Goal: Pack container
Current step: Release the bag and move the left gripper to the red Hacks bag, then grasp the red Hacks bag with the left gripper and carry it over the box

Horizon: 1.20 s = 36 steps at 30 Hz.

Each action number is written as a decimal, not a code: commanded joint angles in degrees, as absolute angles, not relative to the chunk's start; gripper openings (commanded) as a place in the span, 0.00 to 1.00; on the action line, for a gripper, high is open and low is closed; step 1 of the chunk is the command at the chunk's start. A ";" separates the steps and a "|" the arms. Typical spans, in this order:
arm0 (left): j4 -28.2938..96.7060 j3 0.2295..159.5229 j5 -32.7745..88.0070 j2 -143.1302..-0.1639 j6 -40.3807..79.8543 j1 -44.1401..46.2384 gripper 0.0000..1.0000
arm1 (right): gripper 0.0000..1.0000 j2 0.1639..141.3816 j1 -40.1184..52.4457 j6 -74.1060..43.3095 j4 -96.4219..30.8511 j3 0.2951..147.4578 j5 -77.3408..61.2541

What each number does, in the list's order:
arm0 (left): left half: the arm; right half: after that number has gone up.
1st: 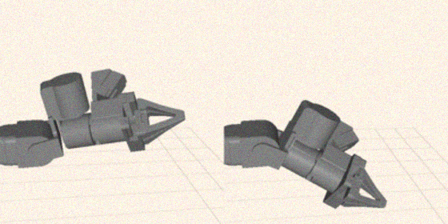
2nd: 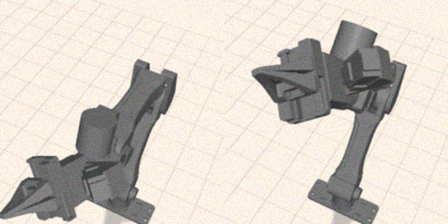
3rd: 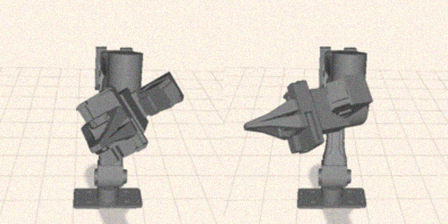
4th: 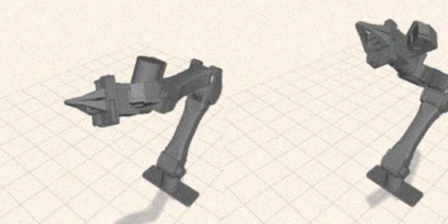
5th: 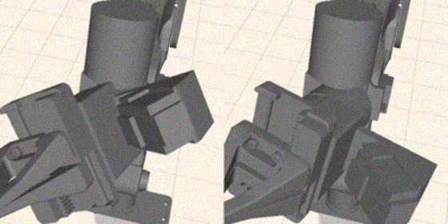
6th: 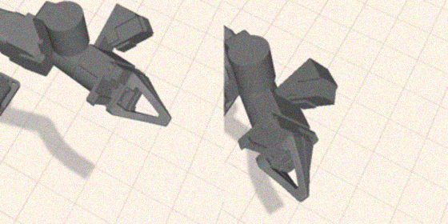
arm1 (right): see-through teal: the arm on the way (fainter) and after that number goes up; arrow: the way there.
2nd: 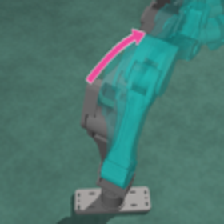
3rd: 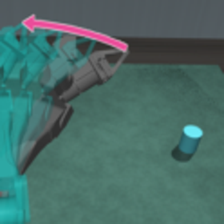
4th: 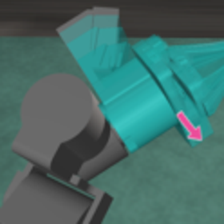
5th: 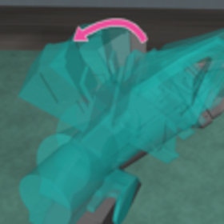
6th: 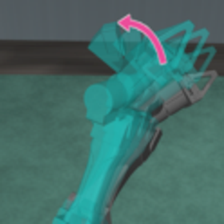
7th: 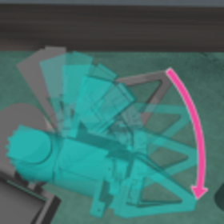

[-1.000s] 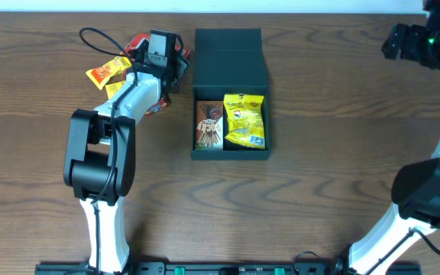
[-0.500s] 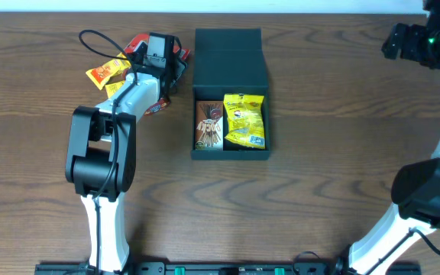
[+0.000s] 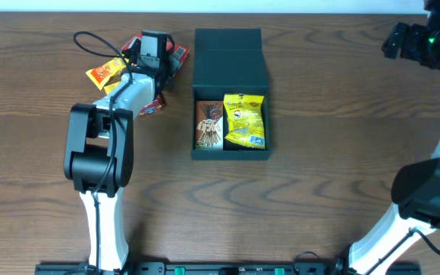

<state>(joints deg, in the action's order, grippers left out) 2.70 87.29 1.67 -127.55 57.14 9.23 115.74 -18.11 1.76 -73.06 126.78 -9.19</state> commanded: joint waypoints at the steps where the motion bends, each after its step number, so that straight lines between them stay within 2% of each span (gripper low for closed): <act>1: 2.72 87.59 3.14 -128.95 56.53 8.25 0.06 | 0.99 114.54 -18.28 0.64 -73.10 127.44 -9.52; 9: 4.67 90.94 9.06 -127.48 49.87 7.16 0.06 | 0.99 114.54 -18.28 0.67 -73.14 127.44 -9.52; 18: 24.73 107.72 3.62 -120.66 29.71 9.17 0.06 | 0.99 114.54 -18.28 0.69 -73.01 127.44 -9.50; 28: 27.46 109.67 24.53 -113.43 25.43 14.96 0.06 | 0.99 114.54 -18.31 0.71 -73.08 127.44 -9.50; 33: 31.27 109.67 25.52 -110.32 25.80 18.96 0.06 | 0.99 114.54 -18.31 0.91 -73.08 127.44 -9.47; 36: 33.67 109.67 25.36 -109.73 31.38 21.17 0.06 | 0.99 114.54 -18.31 0.91 -73.06 127.44 -9.47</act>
<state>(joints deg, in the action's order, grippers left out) 32.95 108.60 24.08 -111.74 28.34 20.27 115.74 -18.11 1.67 -73.06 126.78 -9.19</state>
